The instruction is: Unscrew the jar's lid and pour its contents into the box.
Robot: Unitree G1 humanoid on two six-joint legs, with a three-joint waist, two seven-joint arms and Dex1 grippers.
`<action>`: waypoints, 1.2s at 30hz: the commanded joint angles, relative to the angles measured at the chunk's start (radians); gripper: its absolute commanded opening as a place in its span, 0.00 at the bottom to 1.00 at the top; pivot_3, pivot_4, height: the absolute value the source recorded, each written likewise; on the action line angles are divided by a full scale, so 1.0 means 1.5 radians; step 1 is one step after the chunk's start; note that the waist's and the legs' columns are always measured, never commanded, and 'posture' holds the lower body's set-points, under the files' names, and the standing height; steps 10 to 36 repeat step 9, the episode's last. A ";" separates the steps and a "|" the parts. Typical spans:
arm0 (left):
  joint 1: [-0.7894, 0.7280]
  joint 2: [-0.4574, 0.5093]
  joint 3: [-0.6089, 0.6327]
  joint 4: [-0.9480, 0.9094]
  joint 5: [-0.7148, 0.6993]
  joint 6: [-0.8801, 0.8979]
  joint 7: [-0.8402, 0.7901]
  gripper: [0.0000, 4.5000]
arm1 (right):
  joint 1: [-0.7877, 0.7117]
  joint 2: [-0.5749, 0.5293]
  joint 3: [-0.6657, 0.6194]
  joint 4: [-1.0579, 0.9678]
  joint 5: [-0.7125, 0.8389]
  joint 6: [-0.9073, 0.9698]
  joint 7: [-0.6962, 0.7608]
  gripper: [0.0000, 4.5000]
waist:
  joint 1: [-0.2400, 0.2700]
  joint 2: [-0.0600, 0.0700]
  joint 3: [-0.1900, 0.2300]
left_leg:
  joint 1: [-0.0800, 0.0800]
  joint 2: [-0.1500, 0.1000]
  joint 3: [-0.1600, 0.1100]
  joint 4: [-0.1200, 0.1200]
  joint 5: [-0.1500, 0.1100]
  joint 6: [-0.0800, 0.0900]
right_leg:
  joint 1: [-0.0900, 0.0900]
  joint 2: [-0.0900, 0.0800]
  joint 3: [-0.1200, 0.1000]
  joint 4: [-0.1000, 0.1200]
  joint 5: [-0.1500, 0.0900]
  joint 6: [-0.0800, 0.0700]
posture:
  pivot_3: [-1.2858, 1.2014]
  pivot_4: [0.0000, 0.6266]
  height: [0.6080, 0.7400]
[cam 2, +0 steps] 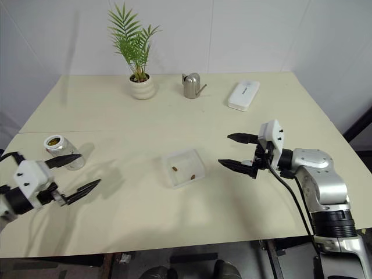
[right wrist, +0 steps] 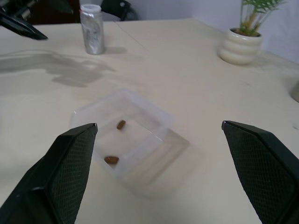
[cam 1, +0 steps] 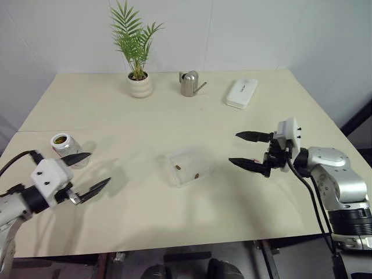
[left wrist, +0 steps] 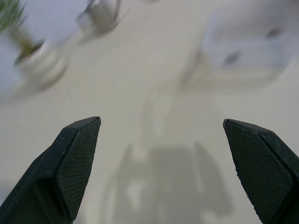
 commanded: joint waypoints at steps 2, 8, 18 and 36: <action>-0.064 0.012 -0.042 0.043 -0.008 -0.018 -0.055 1.00 | 0.041 -0.026 -0.034 -0.053 0.006 -0.013 -0.005 1.00 | -0.004 0.000 0.000 | 0.000 0.000 0.001 0.000 0.000 0.000 | 0.000 0.000 0.000 0.000 0.000 0.000 | 0.52 0.24 1.00; -0.128 0.009 -0.063 0.117 -0.003 -0.038 -0.089 1.00 | 0.087 -0.037 -0.059 -0.107 0.031 0.020 -0.027 1.00 | -0.009 0.000 0.000 | 0.001 0.001 0.003 0.000 0.000 0.000 | 0.000 0.002 0.001 0.000 0.000 0.000 | 0.52 0.24 1.00; -0.137 0.008 -0.062 0.121 -0.007 -0.032 -0.088 1.00 | 0.088 -0.038 -0.060 -0.110 0.033 0.023 -0.030 1.00 | -0.009 0.000 0.000 | 0.001 0.002 0.003 0.001 0.000 0.000 | 0.000 0.002 0.001 0.000 0.000 0.000 | 0.52 0.24 1.00; -0.137 0.008 -0.062 0.121 -0.007 -0.032 -0.088 1.00 | 0.088 -0.038 -0.060 -0.110 0.033 0.023 -0.030 1.00 | -0.009 0.000 0.000 | 0.001 0.002 0.003 0.001 0.000 0.000 | 0.000 0.002 0.001 0.000 0.000 0.000 | 0.52 0.24 1.00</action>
